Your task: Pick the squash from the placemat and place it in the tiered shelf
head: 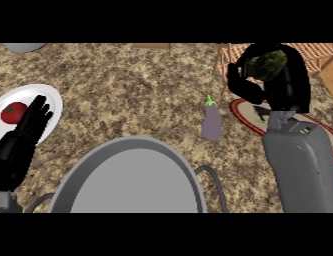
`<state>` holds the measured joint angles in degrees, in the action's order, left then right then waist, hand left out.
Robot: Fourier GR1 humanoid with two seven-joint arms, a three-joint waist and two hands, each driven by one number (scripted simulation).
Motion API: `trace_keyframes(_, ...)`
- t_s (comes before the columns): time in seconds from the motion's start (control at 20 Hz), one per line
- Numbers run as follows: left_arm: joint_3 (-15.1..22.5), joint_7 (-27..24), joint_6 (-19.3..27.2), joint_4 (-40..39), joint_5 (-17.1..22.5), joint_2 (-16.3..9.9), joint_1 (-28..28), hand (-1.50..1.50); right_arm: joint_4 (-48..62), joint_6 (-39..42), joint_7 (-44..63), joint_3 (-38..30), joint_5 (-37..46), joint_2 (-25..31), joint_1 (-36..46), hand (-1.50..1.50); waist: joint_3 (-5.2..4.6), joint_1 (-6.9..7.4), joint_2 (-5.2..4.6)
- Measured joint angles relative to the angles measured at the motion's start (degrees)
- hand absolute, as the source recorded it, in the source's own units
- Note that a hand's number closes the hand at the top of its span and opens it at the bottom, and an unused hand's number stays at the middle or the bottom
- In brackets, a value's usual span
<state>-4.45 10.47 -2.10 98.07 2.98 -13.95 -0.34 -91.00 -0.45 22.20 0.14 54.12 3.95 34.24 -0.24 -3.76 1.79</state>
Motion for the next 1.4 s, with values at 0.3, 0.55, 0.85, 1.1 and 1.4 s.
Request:
trace_keyframes(0.3, 1.1, 0.2, -0.8, -0.1, -0.3, 0.7, -1.5, 0.0, -12.0, 9.2, 14.2, -0.1, 1.6, -0.3, 5.1, 1.5, 0.16, 2.59, -1.16)
trace_keyframes(0.55, 2.0, 1.5, -0.8, 0.5, -1.0, 1.4, -3.3, 0.0, -10.6, 7.9, 15.6, -4.8, -1.9, -0.5, 10.3, 1.5, 0.22, 3.64, -1.6)
trace_keyframes(0.85, 2.3, -0.2, -1.9, -0.8, -0.9, 1.5, -3.4, 0.0, -8.7, -2.4, 17.0, -12.7, -19.2, -3.1, 16.3, 1.5, 0.33, 5.2, -2.05)
trace_keyframes(1.1, 2.0, -0.2, -1.6, -0.4, -1.2, 1.6, -3.0, 0.0, -2.2, -0.9, 12.8, -12.2, -17.5, 3.0, 17.8, 1.5, -0.19, 4.14, -2.23)
trace_keyframes(1.4, 2.1, -0.6, -1.7, -0.8, -1.4, 1.8, -3.2, 0.0, 6.2, 5.1, 7.4, -4.0, -2.1, 17.3, 19.3, 1.5, -0.06, 4.71, -2.43)
